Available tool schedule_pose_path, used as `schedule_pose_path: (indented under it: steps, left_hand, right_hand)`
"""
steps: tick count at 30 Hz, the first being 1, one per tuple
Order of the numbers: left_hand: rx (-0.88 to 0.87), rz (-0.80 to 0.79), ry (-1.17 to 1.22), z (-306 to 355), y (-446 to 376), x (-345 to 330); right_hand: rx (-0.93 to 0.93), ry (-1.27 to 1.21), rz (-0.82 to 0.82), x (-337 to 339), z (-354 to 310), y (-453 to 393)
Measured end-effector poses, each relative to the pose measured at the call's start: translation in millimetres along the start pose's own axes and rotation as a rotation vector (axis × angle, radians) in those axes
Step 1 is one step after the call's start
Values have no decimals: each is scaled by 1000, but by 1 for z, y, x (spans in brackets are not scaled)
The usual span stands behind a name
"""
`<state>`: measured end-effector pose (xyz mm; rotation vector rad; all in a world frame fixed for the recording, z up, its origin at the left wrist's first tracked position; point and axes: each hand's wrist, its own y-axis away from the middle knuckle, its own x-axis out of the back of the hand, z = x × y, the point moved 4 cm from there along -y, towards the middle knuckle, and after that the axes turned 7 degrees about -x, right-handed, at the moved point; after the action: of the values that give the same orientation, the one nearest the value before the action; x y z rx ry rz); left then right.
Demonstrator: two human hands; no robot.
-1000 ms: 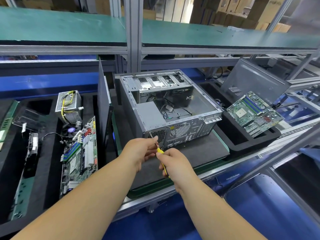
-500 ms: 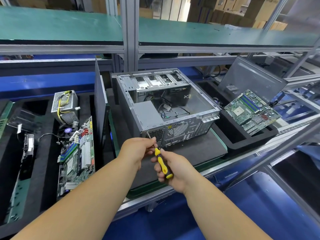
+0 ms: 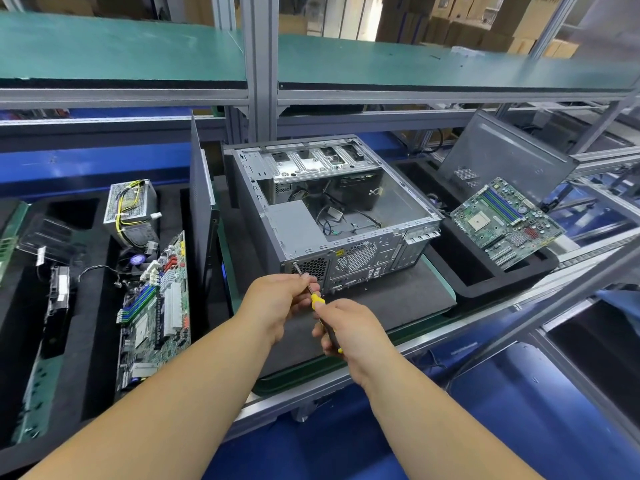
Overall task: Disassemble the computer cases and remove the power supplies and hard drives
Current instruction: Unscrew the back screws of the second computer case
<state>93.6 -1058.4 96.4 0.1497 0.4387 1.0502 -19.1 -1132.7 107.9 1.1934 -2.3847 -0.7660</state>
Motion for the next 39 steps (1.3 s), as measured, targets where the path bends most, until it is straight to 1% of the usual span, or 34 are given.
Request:
schedule_pose_path:
  steps: [2,3,6,7,9,11,15,17,19,21,25,27,30,34,36,39]
  left_hand:
    - [15,-9,9,0,0,-1]
    - [31,-7,10,0,0,-1]
    - [82,40,10,0,-1,-1]
    - [87,60,12,0,-1,-1]
    - [72,82,11,0,-3,-1]
    - [47,86,3,0,-3,-1]
    - [23,81,2,2,-3,1]
    - [31,81,3,2,-2,1]
    - [37,78,6,2,-2,0]
    - [42,74,12,2,-2,-1]
    - [38,34,32,2,-1,-1]
    - [39,12,54,2,0,-1]
    - [55,-28,117,1,2,-2]
    - [145,-43,230,-1,3,-1]
    - [197,7,290,-1,3,0]
    - [253,135,386,-2,3,3]
  right_hand:
    - [91,88,70,1,-3,2]
    - [131,171,128,2,-5,3]
    - [275,561,323,3,-13,7]
    - [313,636,348,2,-14,9]
    - [332,649,319,2,-13,7]
    - [245,508,220,1,-13,5]
    - [-113,12,-59,-1,-10,6]
    - [-200,-166,-157,0,-8,7]
    - [-249,-256,-239,-1,-6,8]
    - [-278,-299,-285,-2,-5,9]
    - [-270,-314,-283,-3,-3,7]
    - [-230,-263,-235,-3,-3,5]
    - [-83,-112,-105,-2,-4,0]
    - [70,85,63,0,-6,-1]
    - [175,310,194,2,-12,2]
    - [413,752,400,-1,-18,9]
